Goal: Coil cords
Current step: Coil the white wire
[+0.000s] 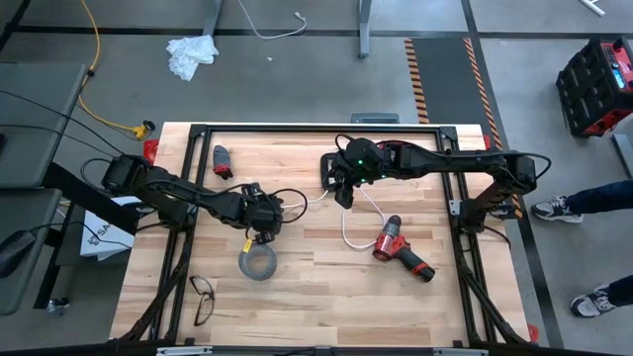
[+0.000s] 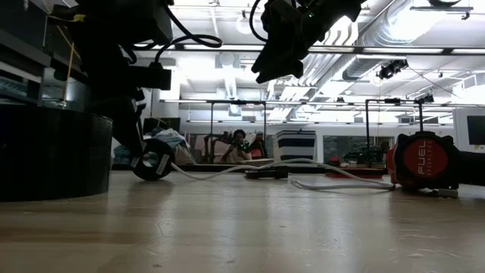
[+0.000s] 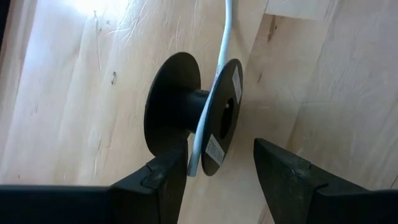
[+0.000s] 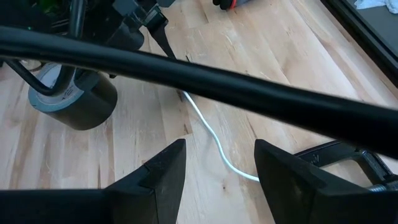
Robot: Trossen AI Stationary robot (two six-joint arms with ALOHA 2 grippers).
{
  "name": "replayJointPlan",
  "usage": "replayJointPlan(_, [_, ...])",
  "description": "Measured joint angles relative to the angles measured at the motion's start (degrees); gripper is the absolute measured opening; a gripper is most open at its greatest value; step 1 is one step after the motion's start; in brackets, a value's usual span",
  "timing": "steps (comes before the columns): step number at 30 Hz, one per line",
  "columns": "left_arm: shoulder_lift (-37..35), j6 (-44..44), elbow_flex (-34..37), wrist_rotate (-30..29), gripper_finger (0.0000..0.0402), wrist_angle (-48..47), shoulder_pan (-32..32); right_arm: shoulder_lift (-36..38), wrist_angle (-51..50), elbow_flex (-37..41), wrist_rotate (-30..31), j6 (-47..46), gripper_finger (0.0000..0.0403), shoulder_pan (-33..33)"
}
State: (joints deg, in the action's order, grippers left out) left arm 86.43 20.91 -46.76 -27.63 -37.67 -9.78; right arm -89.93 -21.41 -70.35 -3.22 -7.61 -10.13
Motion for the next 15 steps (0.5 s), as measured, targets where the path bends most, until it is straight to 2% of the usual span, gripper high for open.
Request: replayJointPlan(15, [0.04,-0.04,0.02,0.14,0.0179,-0.04,0.0,0.0,0.0,0.01,0.0,0.08,0.0184,0.02])
